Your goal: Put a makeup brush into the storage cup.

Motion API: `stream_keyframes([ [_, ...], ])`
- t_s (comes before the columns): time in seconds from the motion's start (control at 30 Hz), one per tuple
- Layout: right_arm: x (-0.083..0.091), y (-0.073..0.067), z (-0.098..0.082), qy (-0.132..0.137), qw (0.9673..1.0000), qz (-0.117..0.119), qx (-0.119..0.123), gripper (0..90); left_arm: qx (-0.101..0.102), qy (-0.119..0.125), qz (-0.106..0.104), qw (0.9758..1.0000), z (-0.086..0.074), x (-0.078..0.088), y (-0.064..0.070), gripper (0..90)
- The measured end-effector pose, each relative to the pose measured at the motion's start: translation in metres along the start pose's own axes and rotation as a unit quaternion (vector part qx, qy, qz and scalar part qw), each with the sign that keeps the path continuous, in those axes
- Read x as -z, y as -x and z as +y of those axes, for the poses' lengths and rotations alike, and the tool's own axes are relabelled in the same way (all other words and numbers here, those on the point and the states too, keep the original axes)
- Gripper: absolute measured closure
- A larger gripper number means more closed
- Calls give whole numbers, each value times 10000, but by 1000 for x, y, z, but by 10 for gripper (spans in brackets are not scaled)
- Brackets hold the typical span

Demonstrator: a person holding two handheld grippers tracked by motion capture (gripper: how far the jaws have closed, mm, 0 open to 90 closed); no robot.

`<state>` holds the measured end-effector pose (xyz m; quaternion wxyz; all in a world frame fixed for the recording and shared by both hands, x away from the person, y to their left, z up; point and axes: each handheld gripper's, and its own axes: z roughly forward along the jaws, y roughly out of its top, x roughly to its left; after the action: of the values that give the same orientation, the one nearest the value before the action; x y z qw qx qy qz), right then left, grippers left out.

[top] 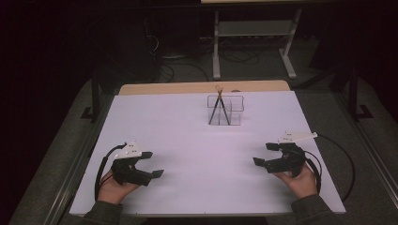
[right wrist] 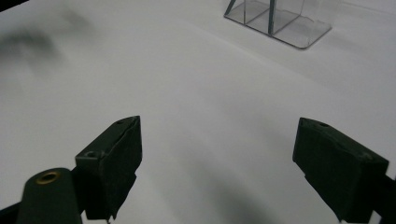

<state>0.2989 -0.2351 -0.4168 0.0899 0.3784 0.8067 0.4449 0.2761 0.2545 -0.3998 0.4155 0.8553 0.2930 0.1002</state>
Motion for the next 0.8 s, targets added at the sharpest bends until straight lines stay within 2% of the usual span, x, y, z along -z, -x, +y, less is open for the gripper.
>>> stream_keyframes([
  [0.4, 3, -4, -3, 34, 9999, -113, 34, 146, 8, -40, -37, 10000, -1, -1, 0, 169],
  [0.8, 1, -7, -3, 28, 9999, -97, 93, 146, -13, -45, -52, 10000, -1, -2, 1, 169],
])
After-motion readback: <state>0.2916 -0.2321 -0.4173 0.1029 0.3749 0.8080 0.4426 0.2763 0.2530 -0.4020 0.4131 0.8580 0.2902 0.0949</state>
